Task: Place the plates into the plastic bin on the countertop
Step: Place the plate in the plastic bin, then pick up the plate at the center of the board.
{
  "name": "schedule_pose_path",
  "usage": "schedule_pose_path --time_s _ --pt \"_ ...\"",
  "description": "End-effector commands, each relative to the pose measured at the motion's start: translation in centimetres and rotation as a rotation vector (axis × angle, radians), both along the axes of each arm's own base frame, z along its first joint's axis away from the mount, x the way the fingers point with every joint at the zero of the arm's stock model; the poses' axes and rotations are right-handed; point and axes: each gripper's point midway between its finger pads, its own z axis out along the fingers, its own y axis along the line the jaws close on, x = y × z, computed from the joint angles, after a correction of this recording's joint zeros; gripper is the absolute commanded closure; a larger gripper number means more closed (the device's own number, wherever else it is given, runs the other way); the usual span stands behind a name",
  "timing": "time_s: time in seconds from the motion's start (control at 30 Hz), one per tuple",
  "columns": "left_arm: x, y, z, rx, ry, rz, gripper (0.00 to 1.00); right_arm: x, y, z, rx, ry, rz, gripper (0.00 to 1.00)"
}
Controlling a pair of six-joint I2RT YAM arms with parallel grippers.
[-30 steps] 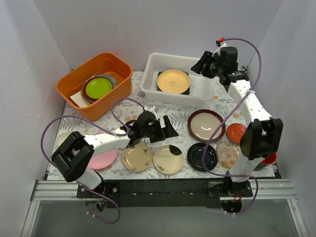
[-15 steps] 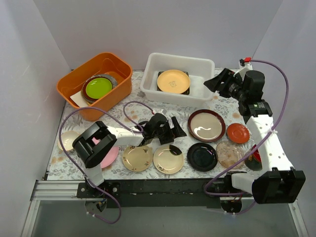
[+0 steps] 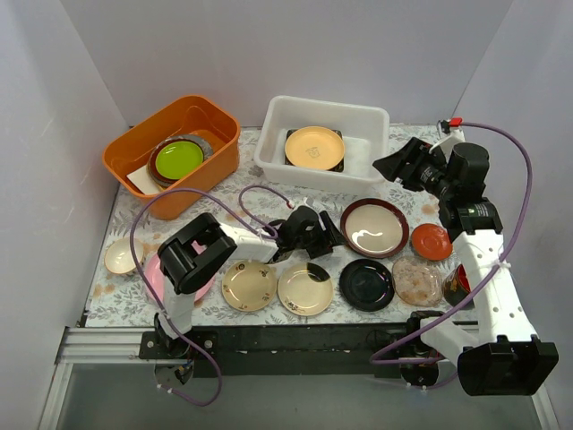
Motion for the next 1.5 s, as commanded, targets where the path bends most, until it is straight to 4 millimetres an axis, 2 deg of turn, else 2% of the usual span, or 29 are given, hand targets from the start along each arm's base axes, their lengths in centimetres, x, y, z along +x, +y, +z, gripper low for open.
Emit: schedule_pose_path --time_s 0.0,0.03,0.27,0.5,0.6,0.73,0.83,1.0,1.03,1.47 --pt "1.0 -1.3 0.4 -0.011 -0.021 0.036 0.41 -1.0 -0.2 0.3 -0.008 -0.017 0.008 0.24" --pt "0.7 -1.5 -0.3 -0.005 -0.011 0.029 0.41 -1.0 -0.3 0.3 -0.01 -0.019 0.006 0.24" --pt "0.5 -2.7 -1.6 -0.003 0.012 0.015 0.44 -1.2 -0.6 0.9 -0.009 -0.027 0.001 0.24" --pt "0.6 -3.1 -2.7 0.008 0.014 0.011 0.53 -1.4 -0.9 0.6 -0.014 -0.027 -0.003 0.25" --pt "0.5 -3.2 -3.3 0.013 0.03 0.017 0.6 -1.5 -0.8 0.7 -0.013 -0.025 0.0 0.25" --pt "0.5 -3.3 -3.9 0.006 0.039 0.019 0.62 -1.5 -0.8 0.3 -0.015 -0.019 0.002 0.25" --pt "0.3 -3.5 -4.0 -0.017 0.044 0.017 0.66 -1.5 -0.8 0.1 -0.014 -0.014 0.006 0.25" --pt "0.2 -3.8 -3.8 -0.039 0.041 0.005 0.9 -1.7 -0.7 -0.6 -0.012 -0.001 0.015 0.25" --pt "0.3 -3.8 -3.8 -0.039 0.041 0.005 0.92 -1.7 -0.7 -0.7 -0.01 0.0 0.015 0.25" --pt "0.1 -3.9 -2.5 -0.096 0.035 0.011 1.0 -2.1 -0.9 -2.1 -0.035 0.023 0.018 0.26"
